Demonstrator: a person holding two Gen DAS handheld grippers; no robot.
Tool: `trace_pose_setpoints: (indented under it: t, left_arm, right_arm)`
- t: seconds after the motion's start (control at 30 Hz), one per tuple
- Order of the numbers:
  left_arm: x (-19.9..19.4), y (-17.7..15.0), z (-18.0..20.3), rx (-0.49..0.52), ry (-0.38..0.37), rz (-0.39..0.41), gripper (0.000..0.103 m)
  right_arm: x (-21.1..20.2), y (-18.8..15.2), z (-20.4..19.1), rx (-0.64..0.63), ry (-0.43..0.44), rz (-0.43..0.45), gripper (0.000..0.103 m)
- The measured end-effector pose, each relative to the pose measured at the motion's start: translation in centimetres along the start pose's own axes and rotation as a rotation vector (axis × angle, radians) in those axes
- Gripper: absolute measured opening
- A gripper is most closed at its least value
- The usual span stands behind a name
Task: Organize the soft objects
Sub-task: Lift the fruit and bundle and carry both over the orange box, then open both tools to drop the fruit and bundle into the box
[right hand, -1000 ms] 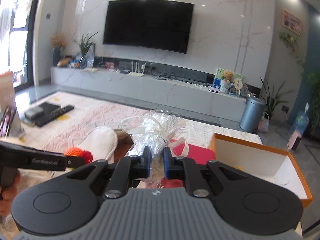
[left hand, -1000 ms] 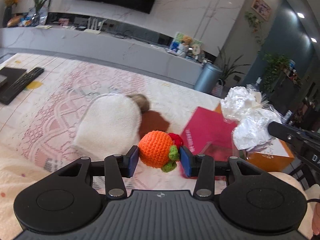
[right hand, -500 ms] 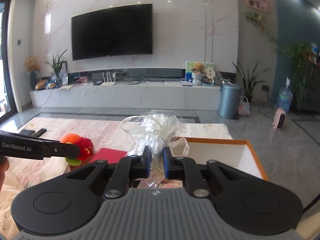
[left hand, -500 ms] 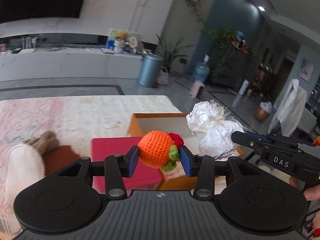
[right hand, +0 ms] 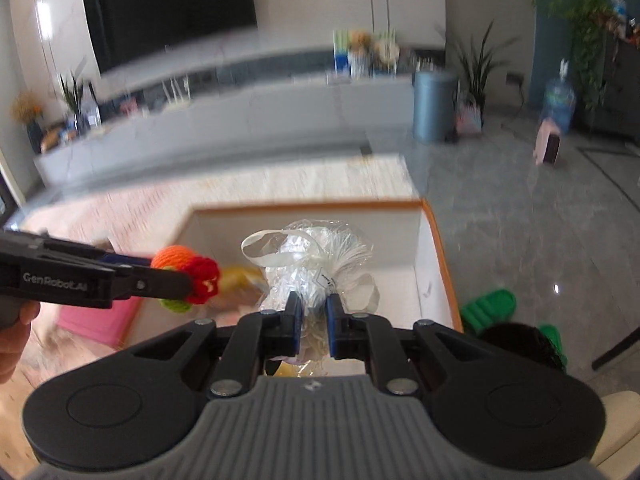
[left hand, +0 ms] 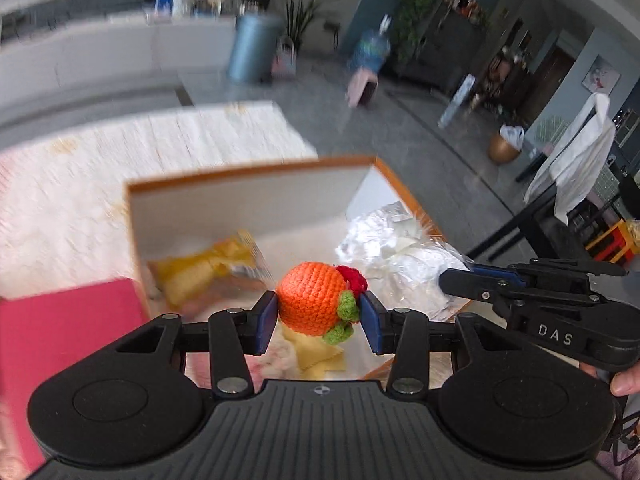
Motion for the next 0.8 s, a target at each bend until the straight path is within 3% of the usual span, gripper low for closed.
trace_pose_setpoints:
  t: [0.17,0.43,0.6,0.7,0.8]
  left_arm:
    - [4.9,-0.4,0.4,-0.035,-0.048,-0.112,0.050]
    - [10.0,-2.1,0.9,-0.013,-0.018,-0.274,0.051]
    - [11.0,-2.7,0.8,-0.002,-0.016,-0.323,0.051]
    - [11.6,-2.9,1.1,0.033,0.026,-0.382,0.051]
    - [11.8,-3.1,0.9,0.008,0.017,-0.412,0.052]
  right_arm:
    - [3.7,-0.5,1.2,-0.033,-0.017,-0.128,0.011]
    - [8.5,-2.2,3.0,-0.123,-0.087,-0.292,0.011]
    - [9.9,-2.8,3.8,-0.105,-0.090,-0.370,0.011]
    - [10.2,-2.8,4.0,-0.108,-0.097,-0.395,0.011]
    - [10.2,-2.6,4.0,-0.096,-0.099,-0.407,0.014]
Point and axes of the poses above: each gripper's, at about its wrist camera, not at the fingertips, and x roughly the way its jaws point, z to its right, y to its top, the point moved 8 cm from there along x, roughly the way its jaws point, and after that the axes turned 8 degrees about x, right-handed, at the moved point
